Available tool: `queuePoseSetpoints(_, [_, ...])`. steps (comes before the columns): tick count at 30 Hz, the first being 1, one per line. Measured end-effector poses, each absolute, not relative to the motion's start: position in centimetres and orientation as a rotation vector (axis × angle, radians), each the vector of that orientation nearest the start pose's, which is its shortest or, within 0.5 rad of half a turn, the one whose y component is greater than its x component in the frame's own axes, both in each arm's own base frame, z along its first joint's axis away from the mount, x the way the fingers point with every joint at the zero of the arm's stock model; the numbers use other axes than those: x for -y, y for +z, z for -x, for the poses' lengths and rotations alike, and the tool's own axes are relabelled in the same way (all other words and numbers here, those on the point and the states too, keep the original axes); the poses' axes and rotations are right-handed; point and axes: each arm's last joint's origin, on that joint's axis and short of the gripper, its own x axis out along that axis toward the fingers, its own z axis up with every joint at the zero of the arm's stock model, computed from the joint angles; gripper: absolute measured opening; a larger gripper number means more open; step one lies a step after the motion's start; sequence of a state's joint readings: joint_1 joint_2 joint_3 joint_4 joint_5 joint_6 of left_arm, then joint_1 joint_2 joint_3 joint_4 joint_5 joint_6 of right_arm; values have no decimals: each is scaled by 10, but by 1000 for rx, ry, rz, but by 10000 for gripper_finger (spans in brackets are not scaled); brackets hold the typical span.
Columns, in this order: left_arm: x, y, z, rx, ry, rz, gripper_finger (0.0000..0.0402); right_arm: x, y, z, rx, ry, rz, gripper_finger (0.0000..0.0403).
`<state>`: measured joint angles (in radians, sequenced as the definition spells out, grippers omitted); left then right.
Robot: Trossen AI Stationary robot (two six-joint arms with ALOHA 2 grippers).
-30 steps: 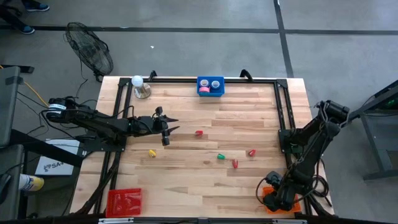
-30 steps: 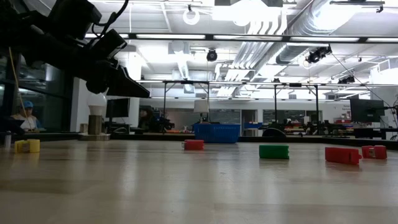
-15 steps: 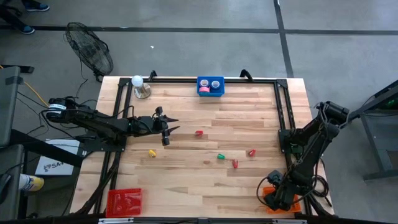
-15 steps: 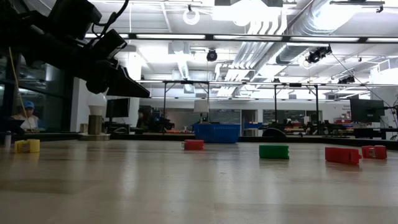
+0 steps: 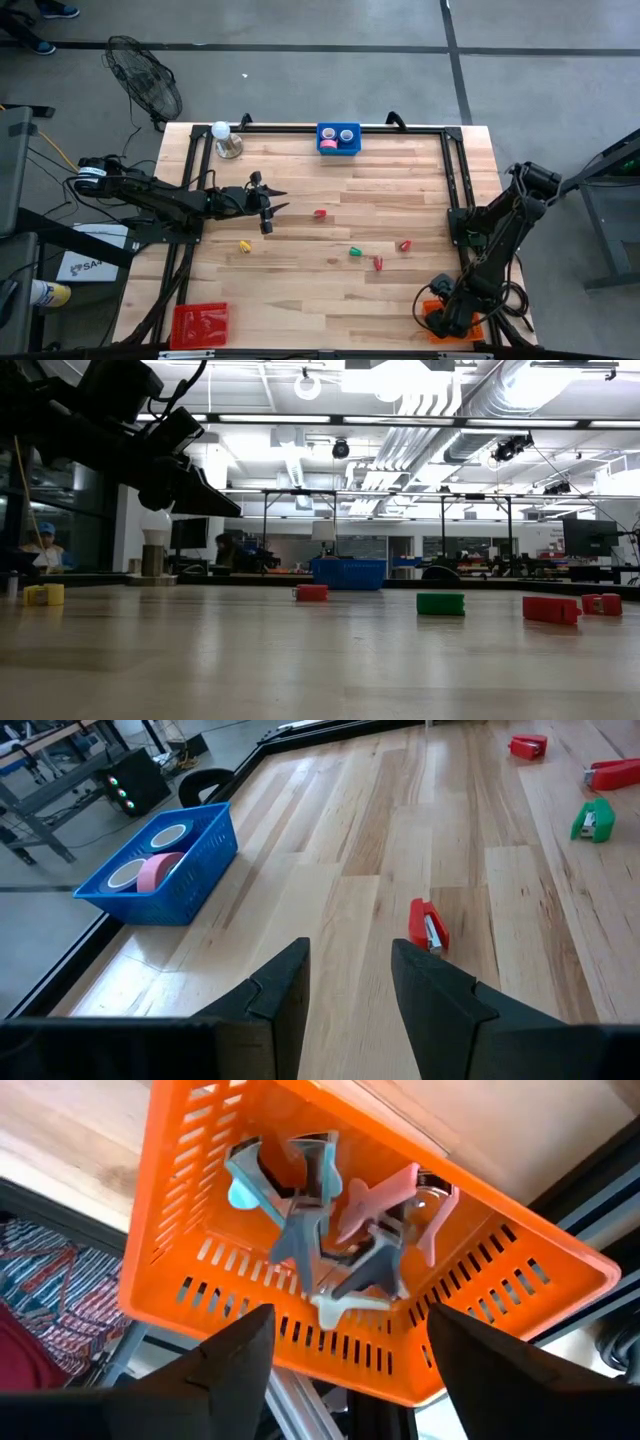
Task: Pick and place Stapler, Stapler remover, tape
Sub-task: Put the bottom right red stapler into the red bin
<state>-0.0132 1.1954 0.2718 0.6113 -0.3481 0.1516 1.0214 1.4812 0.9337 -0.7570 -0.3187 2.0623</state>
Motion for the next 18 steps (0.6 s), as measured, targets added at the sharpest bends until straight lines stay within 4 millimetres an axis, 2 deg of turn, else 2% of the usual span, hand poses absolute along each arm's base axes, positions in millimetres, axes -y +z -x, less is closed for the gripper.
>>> queuePoseSetpoints(6, [-7,161,-209,-333,309,-205,138,-223,210,-126,-1727,-525,-1065,265])
queuePoseSetpoints(11, [-7,161,-209,-333,309,-205,138,-212,217,-126,-1650,-533,-1040,266])
queuePoseSetpoints(18, [-7,161,-209,-333,309,-205,138,-193,219,-132,-1603,-479,-857,266])
